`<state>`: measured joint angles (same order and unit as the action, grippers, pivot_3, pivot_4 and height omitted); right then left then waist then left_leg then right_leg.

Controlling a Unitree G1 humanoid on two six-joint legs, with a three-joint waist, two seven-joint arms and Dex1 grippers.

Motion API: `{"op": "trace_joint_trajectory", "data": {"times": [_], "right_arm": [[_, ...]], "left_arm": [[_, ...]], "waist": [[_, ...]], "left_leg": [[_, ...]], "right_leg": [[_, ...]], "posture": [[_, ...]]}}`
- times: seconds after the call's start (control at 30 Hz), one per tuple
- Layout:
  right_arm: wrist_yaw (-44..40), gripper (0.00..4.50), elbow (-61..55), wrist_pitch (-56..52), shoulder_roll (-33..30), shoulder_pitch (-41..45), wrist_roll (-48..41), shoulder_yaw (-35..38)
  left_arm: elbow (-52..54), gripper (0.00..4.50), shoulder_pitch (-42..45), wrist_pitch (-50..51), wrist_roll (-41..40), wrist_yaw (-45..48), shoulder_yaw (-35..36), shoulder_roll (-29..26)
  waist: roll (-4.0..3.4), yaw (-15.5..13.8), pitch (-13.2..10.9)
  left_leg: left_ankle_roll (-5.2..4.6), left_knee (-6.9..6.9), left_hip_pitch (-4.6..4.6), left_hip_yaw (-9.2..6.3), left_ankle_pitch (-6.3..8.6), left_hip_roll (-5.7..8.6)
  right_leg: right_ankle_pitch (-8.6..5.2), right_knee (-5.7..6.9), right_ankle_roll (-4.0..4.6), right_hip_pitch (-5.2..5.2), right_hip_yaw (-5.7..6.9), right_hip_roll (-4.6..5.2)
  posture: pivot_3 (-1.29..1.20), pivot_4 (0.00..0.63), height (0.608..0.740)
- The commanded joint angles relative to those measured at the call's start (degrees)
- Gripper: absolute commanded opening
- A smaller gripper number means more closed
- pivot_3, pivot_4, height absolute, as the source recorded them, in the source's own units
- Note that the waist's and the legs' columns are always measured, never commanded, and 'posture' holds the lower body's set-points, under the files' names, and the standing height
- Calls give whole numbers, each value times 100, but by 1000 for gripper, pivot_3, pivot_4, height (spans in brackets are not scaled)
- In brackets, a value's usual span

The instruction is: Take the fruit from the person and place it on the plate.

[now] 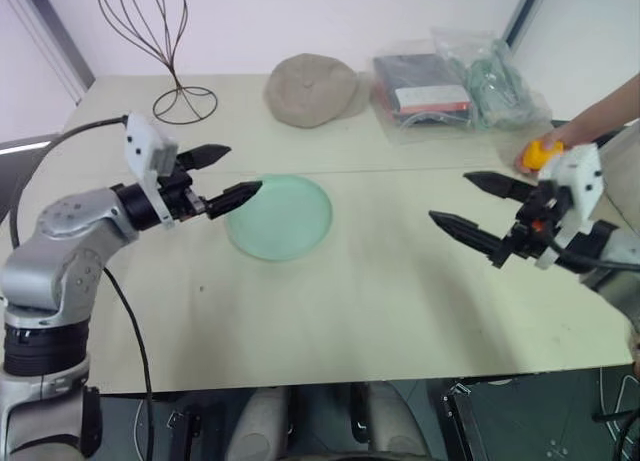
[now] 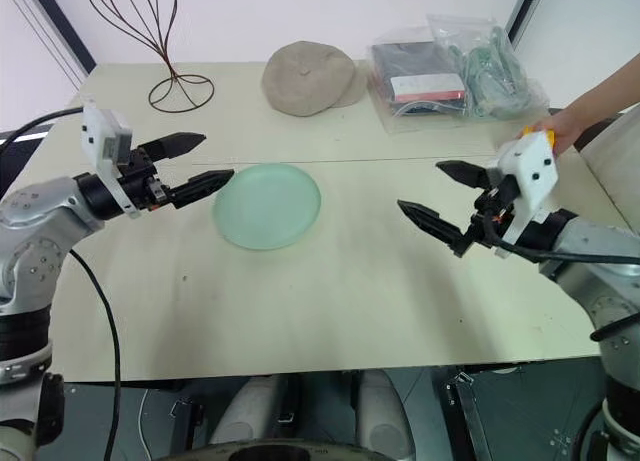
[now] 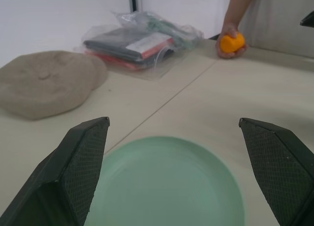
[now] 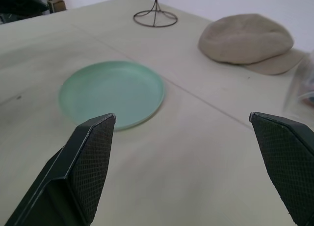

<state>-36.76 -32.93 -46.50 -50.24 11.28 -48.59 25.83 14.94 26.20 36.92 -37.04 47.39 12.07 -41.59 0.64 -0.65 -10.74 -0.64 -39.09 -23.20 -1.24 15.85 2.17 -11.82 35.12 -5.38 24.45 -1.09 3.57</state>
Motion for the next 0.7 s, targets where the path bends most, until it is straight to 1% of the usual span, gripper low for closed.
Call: {"op": "trace_joint_trajectory", "data": {"times": [0.03,0.23,0.47,0.7], "right_arm": [[3,4500,17,-68,-146,110,-196,264],[132,4500,31,-139,-98,132,-304,249],[229,4500,-41,-147,-38,158,-352,68],[210,4500,-74,-134,-80,47,-370,76]], "left_arm": [[111,4438,26,-25,-76,179,-2,-117],[53,4438,156,87,-137,128,76,-93],[153,4438,117,44,-69,94,-11,-60],[251,4438,64,104,-140,65,-38,-21]], "waist": [[2,0,-1],[2,-2,-1],[2,-3,-1],[2,-6,-1]], "left_leg": [[0,0,0,0,0,0],[0,0,-5,-1,0,-1],[0,0,-7,-1,0,-1],[0,0,-9,-2,0,-1]], "right_leg": [[0,0,0,0,0,0],[0,-1,0,3,-2,5],[0,-3,0,6,-8,7],[0,-4,0,7,-9,9]], "posture": [[0,150,740],[0,150,740],[0,150,740],[0,150,740]]}}
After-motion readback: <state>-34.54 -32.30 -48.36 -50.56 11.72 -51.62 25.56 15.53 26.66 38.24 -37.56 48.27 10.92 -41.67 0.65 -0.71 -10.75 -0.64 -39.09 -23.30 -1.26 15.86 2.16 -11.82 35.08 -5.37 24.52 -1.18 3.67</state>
